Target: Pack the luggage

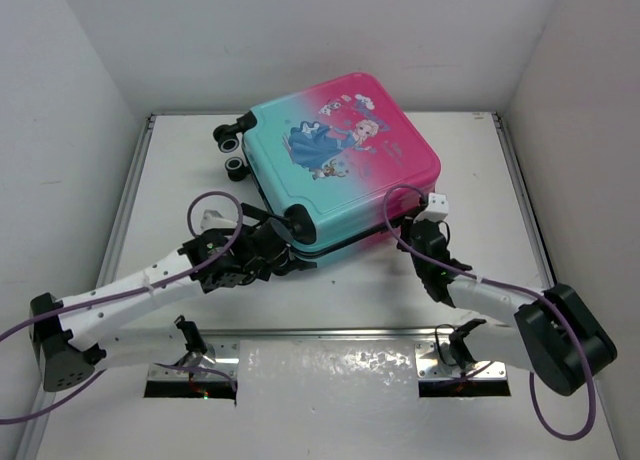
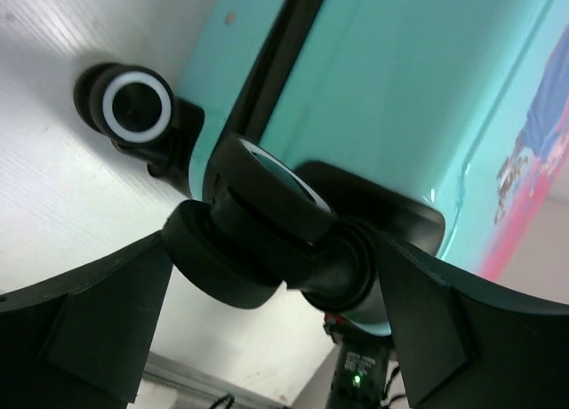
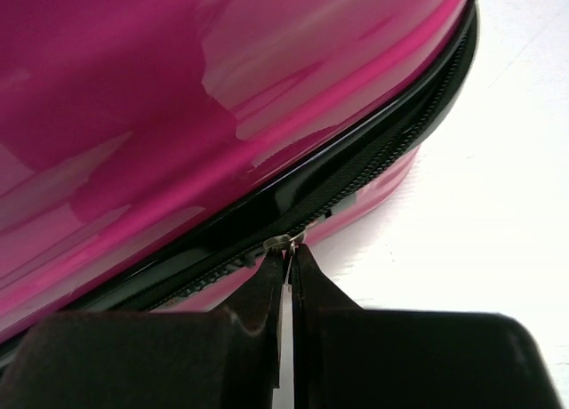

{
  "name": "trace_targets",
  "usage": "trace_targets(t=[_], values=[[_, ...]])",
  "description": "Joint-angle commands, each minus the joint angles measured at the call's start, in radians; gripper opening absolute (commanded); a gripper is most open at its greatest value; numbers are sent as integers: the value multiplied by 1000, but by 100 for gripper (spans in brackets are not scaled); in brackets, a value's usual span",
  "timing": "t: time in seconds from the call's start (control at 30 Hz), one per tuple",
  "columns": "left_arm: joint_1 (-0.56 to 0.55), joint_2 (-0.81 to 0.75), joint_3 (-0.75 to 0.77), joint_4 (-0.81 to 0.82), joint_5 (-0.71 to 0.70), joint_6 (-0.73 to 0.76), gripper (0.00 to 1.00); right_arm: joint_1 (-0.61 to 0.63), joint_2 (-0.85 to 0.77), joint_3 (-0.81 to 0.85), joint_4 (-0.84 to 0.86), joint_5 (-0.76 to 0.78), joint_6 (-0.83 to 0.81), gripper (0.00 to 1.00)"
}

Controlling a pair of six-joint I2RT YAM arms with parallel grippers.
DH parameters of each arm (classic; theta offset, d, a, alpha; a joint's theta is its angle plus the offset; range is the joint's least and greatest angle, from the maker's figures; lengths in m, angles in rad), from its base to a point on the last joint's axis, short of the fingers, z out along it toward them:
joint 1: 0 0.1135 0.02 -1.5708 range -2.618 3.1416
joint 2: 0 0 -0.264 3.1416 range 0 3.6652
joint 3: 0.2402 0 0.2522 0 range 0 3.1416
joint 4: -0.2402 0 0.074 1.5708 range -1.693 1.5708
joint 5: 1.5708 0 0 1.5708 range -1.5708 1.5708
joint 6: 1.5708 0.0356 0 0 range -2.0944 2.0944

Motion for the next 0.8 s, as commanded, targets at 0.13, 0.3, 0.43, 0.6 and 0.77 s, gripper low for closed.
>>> trace_targets(t=[0.13, 0.3, 0.43, 0.6, 0.77], values=[[7, 85, -4, 43, -56, -239, 62, -2, -47, -3, -15, -74, -24, 0], [9, 127, -10, 98, -35, -225, 3, -2, -75, -5, -32, -77, -44, 0], [41, 63, -51, 70, -107, -233, 0, -10, -70, 12, -39, -101, -90, 0], [217, -37, -94, 217, -223, 72, 0, -20, -30, 34, -39, -117, -159, 0], [487, -19, -99, 426, -103, 474, 0, -66, 22, 35, -30, -100, -183, 0]])
